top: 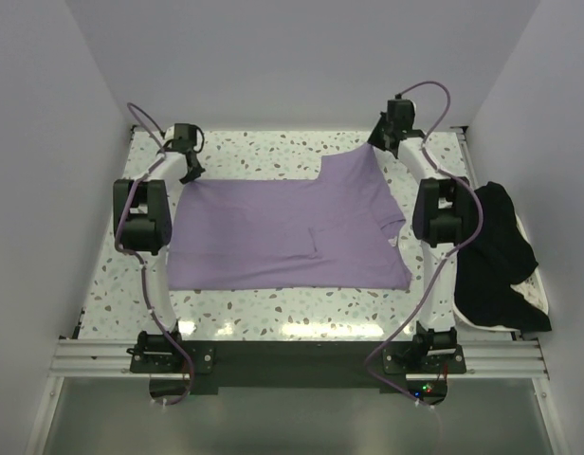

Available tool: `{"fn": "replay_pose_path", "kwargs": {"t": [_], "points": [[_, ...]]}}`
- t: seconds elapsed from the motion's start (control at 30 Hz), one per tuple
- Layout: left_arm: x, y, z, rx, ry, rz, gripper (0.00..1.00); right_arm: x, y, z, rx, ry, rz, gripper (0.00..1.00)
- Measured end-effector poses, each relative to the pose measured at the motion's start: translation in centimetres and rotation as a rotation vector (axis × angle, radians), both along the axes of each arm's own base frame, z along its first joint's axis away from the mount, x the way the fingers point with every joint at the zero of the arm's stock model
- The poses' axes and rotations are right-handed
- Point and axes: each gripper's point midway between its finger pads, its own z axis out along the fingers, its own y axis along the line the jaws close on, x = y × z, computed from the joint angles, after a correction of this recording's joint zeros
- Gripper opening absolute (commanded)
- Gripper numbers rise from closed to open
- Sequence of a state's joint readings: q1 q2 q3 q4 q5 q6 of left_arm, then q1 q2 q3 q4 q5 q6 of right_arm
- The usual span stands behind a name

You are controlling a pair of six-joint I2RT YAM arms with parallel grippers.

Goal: Fold and stack the t-shirts
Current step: Fold the tshirt

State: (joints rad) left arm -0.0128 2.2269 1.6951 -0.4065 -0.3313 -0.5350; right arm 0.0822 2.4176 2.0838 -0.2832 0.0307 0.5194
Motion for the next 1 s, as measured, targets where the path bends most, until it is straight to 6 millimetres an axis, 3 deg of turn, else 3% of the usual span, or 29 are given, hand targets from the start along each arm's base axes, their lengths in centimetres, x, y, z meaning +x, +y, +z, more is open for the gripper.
{"fn": "replay_pose_path", "kwargs": {"t": [0.2, 0.47, 0.6, 0.83, 1.0], "points": [[0.2, -0.3, 1.2, -0.014, -0.026, -0.006, 0.0, -1.4, 0.1, 4.5, 0.013, -0.056, 0.012, 0.0], [-0.3, 0.7, 5.0, -0.023, -0.093, 0.021, 0.0, -6.9, -0.4, 7.4, 0.016, -0.055, 0.01, 0.0], [-1.8, 1.1, 5.9, -0.025, -0.101, 0.037, 0.0, -10.2, -0.8, 8.0, 0.02, -0.048, 0.002, 0.0], [-5.9, 1.2, 5.6, -0.019, -0.069, 0.048, 0.0, -16.2, -1.2, 8.2, 0.036, -0.031, -0.01, 0.0], [-8.5, 1.2, 5.8, -0.027, -0.069, 0.065, 0.0, -20.8, -1.4, 7.3, 0.055, -0.006, -0.024, 0.0]]}}
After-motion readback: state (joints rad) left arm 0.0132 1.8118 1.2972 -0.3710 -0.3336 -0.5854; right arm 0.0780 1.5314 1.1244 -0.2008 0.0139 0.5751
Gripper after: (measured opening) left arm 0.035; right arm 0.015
